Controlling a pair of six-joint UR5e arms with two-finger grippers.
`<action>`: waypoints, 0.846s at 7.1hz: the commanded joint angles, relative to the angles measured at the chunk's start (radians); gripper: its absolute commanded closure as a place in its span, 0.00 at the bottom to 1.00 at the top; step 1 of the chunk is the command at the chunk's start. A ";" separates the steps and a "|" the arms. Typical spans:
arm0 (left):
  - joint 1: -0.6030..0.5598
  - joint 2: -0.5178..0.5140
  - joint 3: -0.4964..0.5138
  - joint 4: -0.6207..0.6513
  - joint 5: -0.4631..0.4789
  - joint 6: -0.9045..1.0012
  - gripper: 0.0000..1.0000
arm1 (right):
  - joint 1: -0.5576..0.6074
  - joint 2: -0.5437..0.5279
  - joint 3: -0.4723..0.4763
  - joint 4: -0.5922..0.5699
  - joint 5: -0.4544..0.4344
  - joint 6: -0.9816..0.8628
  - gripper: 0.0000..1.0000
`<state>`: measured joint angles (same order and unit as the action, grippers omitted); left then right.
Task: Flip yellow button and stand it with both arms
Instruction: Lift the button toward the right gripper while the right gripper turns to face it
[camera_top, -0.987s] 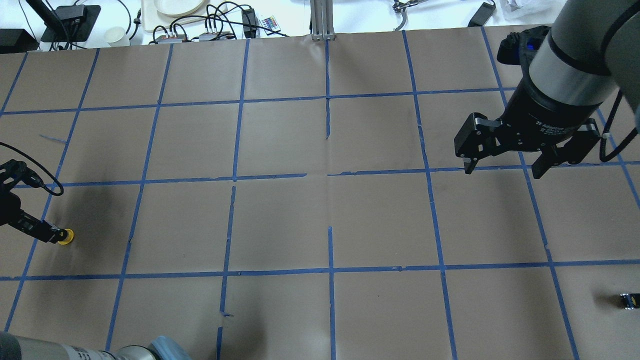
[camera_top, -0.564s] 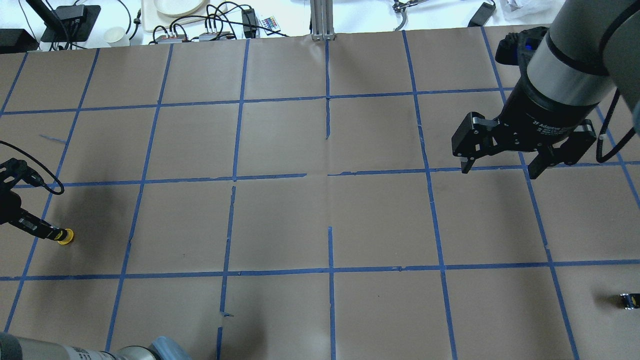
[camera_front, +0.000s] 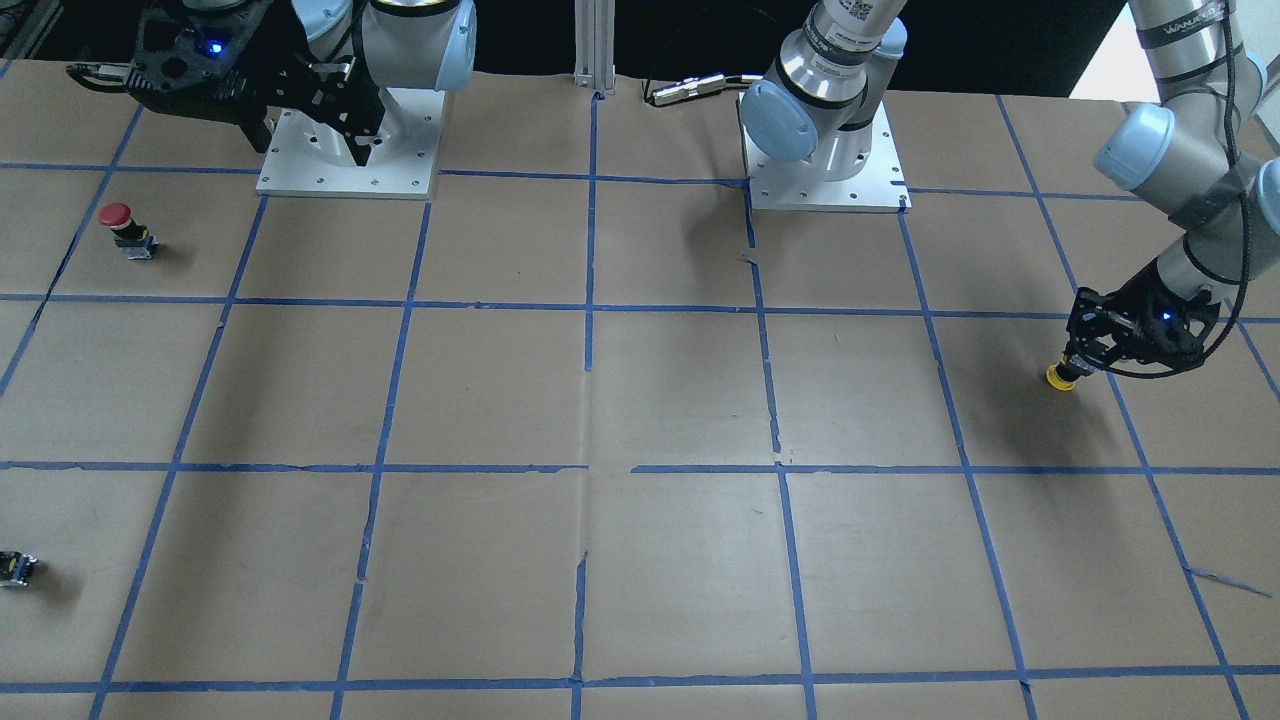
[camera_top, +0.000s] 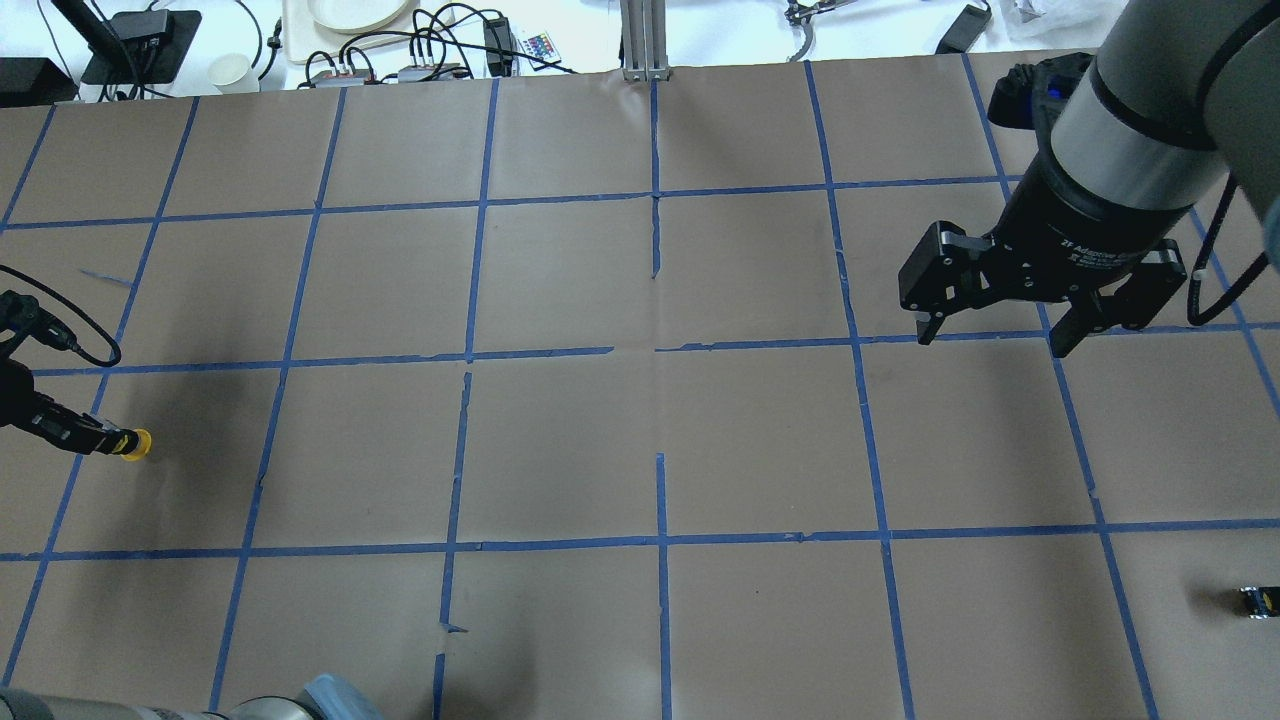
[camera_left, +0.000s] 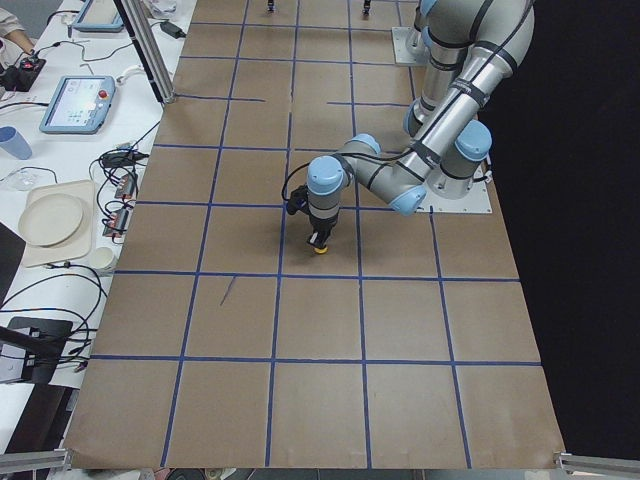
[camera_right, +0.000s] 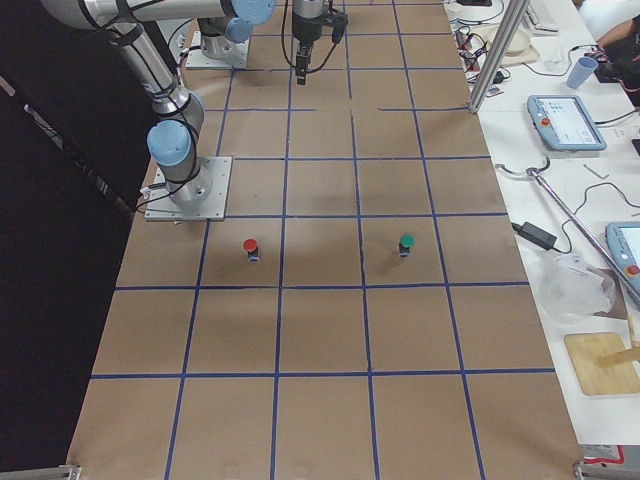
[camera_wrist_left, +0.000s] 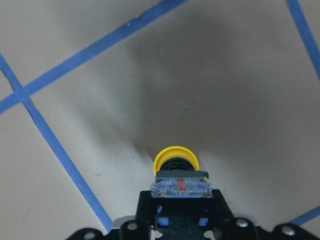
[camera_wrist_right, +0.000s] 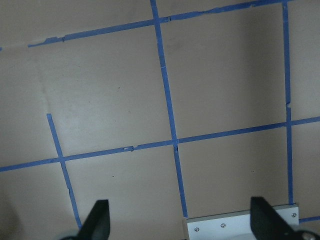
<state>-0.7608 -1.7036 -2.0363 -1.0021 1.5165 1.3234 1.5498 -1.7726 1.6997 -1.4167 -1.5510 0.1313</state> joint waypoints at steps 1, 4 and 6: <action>-0.021 0.131 0.007 -0.233 -0.175 -0.027 0.90 | -0.002 0.001 -0.003 -0.001 0.005 -0.001 0.00; -0.295 0.213 0.155 -0.583 -0.365 -0.355 0.90 | -0.042 0.007 -0.018 0.054 0.222 0.227 0.00; -0.519 0.185 0.273 -0.670 -0.506 -0.680 0.92 | -0.147 0.027 -0.029 0.187 0.444 0.281 0.00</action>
<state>-1.1472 -1.5014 -1.8339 -1.6205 1.1097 0.8586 1.4718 -1.7602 1.6771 -1.3074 -1.2484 0.3710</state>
